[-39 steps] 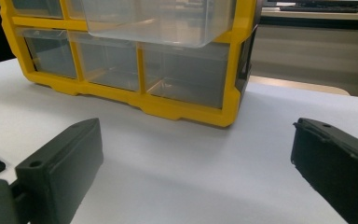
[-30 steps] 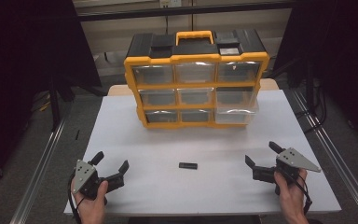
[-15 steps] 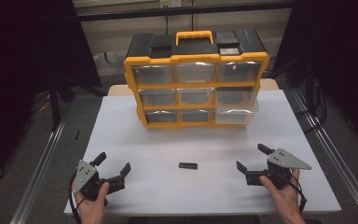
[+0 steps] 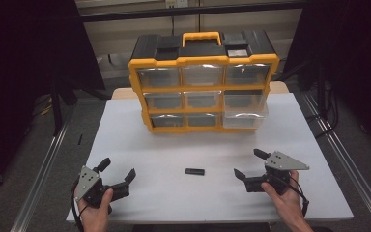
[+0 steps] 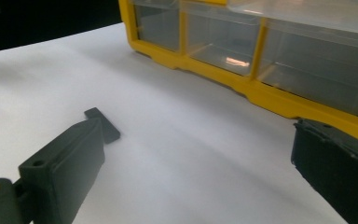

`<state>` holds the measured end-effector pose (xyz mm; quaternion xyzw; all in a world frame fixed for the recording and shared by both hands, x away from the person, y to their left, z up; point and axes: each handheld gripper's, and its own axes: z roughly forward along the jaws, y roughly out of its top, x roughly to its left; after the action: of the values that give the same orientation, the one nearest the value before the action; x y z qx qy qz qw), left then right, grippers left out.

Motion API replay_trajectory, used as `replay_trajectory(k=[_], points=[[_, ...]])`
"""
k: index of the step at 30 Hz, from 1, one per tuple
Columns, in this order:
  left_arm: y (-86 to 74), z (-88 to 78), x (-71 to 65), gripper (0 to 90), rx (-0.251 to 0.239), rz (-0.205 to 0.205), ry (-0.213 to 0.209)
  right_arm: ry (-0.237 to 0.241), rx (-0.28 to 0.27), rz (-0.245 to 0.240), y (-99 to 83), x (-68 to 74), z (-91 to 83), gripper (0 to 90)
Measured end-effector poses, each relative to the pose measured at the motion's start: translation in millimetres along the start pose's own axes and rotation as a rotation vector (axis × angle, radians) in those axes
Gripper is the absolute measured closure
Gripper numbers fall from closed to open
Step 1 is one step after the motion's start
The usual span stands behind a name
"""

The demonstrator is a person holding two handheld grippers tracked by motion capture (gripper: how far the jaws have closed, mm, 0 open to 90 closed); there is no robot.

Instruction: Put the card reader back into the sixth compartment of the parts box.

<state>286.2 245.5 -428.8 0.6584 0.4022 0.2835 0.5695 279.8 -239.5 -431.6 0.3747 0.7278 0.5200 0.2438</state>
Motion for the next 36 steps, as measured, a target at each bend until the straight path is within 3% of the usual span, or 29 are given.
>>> replay_trajectory(k=[14, 36], points=[[0.4, -1.2, -2.5, 2.1, 0.001, 0.009, 0.005, 0.112, 0.039, -0.026, 17.9, 17.1, 27.7, 3.0], [0.6, -2.5, -1.8, 2.6, 0.006, 0.010, 0.025, 0.202, 0.163, -0.026, 33.9, 29.4, 63.9, 3.5]])
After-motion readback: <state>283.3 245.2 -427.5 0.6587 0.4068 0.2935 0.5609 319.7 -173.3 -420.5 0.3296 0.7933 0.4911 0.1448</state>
